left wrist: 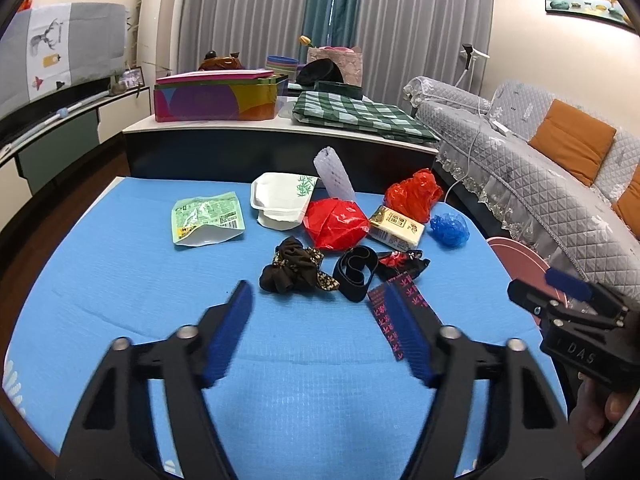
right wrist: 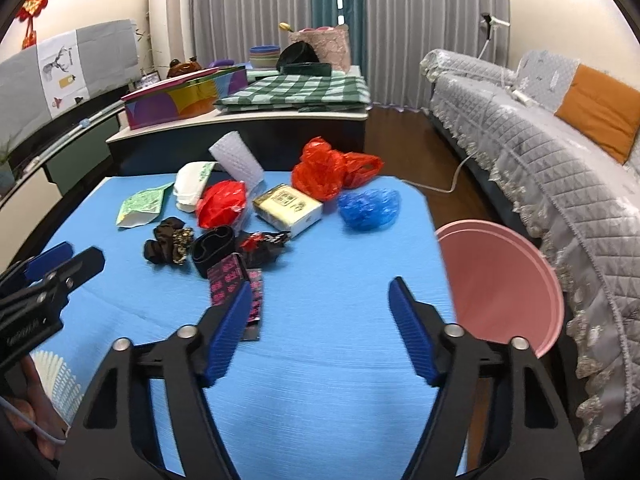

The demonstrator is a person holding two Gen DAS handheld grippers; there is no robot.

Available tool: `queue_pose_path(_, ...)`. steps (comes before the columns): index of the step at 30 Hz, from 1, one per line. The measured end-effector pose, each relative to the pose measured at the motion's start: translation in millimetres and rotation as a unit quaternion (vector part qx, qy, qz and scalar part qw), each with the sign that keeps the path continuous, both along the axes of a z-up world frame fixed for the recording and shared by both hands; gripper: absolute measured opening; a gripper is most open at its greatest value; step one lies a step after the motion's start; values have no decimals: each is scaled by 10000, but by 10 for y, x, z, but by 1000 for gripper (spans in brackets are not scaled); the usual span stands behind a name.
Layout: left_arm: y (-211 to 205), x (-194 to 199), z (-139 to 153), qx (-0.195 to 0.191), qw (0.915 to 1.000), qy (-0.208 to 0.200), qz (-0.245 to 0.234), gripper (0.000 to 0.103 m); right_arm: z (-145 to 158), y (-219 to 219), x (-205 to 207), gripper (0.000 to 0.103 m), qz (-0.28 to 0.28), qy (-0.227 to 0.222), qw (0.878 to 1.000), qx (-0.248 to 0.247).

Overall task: Collect trash
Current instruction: 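Grasp the dark scrunchie with the left tool while the right tool grasps the pink printed card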

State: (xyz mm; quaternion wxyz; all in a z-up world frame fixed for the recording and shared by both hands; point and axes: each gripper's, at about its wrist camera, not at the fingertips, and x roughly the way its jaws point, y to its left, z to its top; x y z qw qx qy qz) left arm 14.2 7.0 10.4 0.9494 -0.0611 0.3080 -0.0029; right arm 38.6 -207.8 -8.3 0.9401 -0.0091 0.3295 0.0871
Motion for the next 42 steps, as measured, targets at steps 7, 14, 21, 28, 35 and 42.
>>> queue_pose_path(7,78,226,-109,119,9998,132,91,40,-177,213,154,33,659,320,9963,449)
queue_pose_path(14,112,447,-249,140,9996,259,41,40,-423,433,322,33,1003,760,9893,738)
queue_pose_path(21,140,708,-405,26,9990,443,78,40,-607,475,448,15,1153,1111,9832,873)
queue_pose_path(28,132,938,-546,-93,9981,597,120,40,-597,509,456,10,1393,1030,9809,881)
queue_pose_path(35,108,992,-628,69,9968,781,122,28,-519,471,467,6,1390,837,9833,827)
queue_pose_path(42,105,921,-556,89,9973,721,49,18,-436,411,463,5,1229,627,9877,735)
